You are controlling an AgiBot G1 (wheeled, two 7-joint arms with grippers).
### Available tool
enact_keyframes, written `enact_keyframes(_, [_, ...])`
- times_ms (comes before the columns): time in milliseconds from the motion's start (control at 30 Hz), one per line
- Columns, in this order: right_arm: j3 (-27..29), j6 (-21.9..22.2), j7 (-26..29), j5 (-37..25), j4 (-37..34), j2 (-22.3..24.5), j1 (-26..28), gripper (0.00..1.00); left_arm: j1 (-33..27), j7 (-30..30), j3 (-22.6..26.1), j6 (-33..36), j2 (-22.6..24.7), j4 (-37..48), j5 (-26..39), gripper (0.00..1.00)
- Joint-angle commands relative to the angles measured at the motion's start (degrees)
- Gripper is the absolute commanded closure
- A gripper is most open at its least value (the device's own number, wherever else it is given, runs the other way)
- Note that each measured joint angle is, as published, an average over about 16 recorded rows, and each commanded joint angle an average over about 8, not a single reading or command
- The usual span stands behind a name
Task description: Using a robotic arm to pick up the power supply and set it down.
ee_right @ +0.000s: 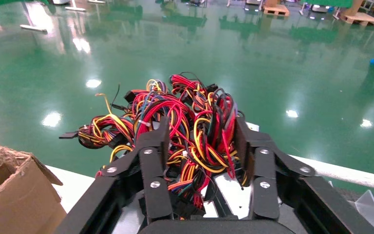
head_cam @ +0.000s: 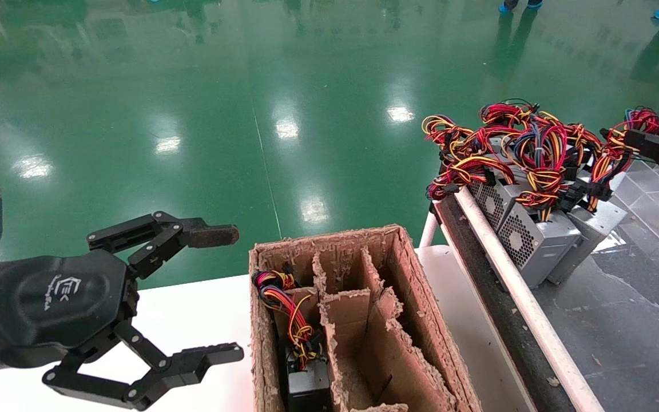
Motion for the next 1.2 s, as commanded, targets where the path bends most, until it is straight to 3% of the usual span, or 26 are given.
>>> enact_keyframes(33, [-0.5, 0.3, 0.5, -0.8, -0.3, -0.1, 0.5, 0.00, 0.0, 0.0, 0.0, 0.0, 0.0, 0.0, 0.0, 0.00])
enact_keyframes(600, [2.4, -0.6, -4.4, 3.5, 0.9, 1.0, 0.9, 0.00, 0.0, 0.0, 0.0, 0.0, 0.0, 0.0, 0.0, 0.00])
enact_keyframes(1200, [2.8, -3.4, 1.6, 9.1, 19.3, 0.8, -8.6, 0.00, 0.0, 0.0, 0.0, 0.0, 0.0, 0.0, 0.0, 0.00])
